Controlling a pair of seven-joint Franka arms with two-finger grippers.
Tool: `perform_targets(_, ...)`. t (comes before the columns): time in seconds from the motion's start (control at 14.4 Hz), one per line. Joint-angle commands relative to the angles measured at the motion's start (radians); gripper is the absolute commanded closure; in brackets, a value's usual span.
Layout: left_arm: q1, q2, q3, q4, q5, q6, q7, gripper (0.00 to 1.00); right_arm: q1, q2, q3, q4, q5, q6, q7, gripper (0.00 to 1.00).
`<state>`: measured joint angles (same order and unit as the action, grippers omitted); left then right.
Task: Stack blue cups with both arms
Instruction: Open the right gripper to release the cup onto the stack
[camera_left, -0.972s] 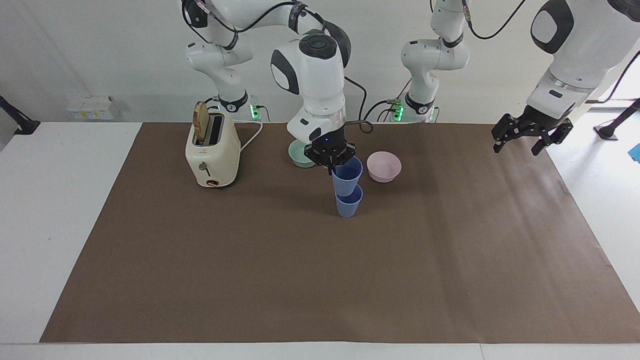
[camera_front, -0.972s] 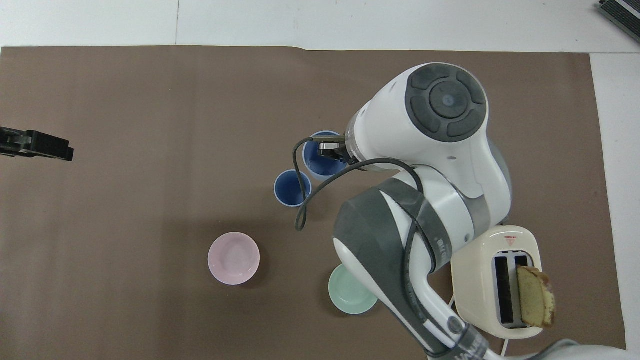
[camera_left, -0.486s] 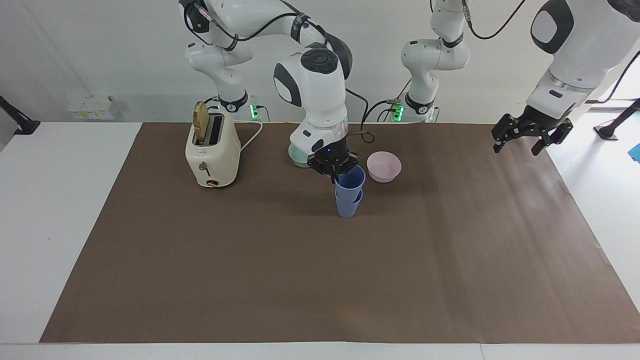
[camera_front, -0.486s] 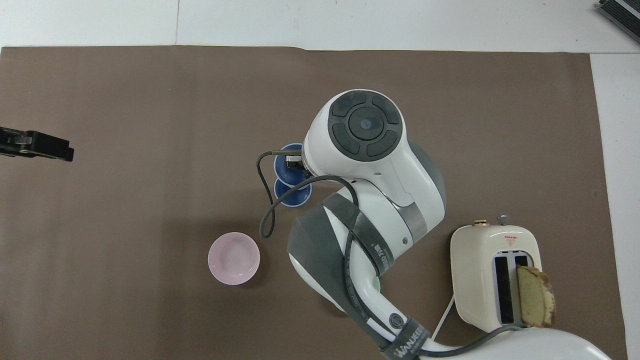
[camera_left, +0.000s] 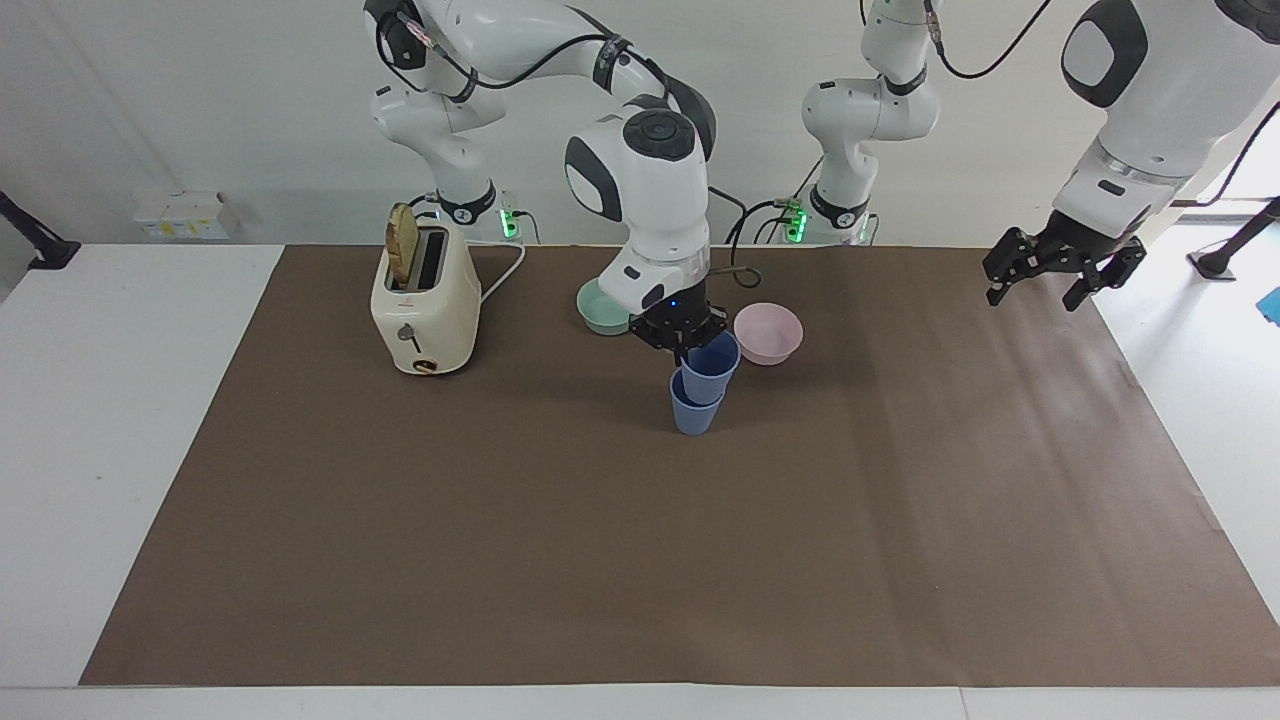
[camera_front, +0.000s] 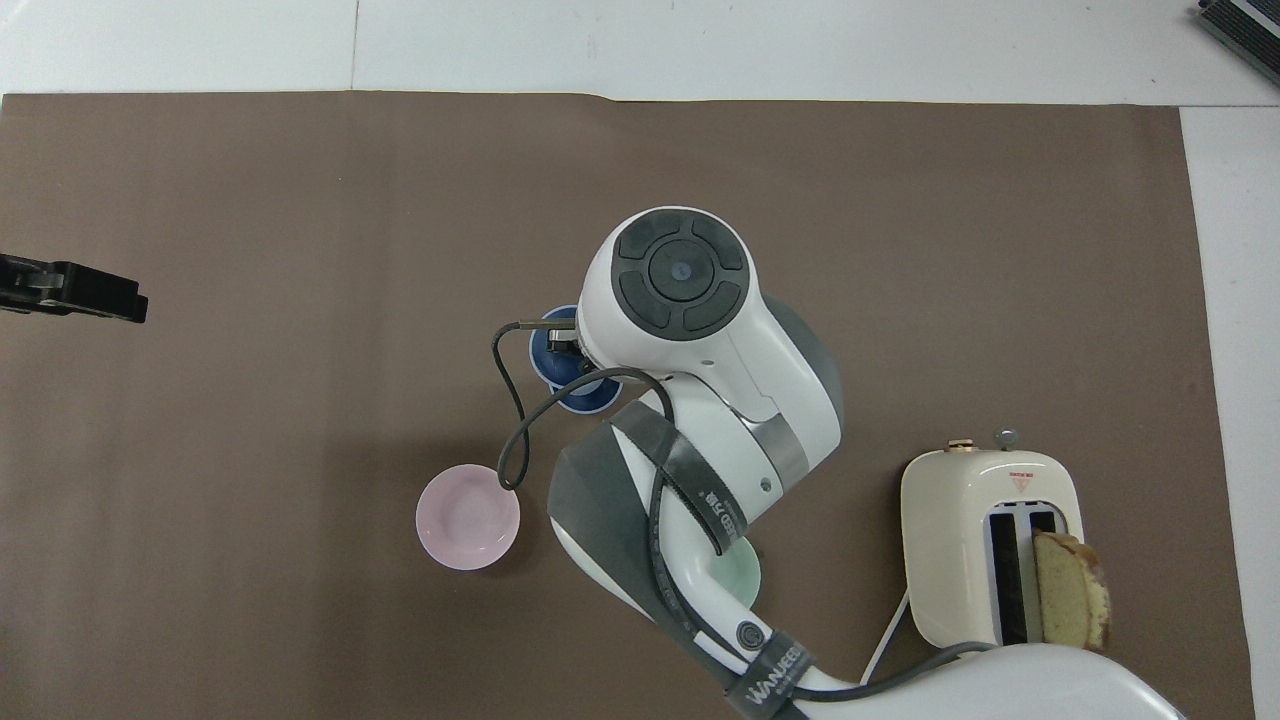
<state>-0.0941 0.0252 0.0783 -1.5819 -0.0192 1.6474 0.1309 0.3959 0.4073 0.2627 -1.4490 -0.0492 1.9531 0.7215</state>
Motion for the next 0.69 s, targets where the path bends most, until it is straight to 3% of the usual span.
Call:
perform_targets(0.0,0.014,0.004,-0.008,0.016,0.004,-0.021,0.004,0.00,-0.003,-0.007,0.003,-0.019,-0.012,0.009,0.029,1.00)
perform_targets(0.62,0.014,0.005,-0.008,0.016,0.004,-0.018,0.003,0.00,-0.005,0.013,0.003,-0.076,-0.024,0.081,0.033,1.00)
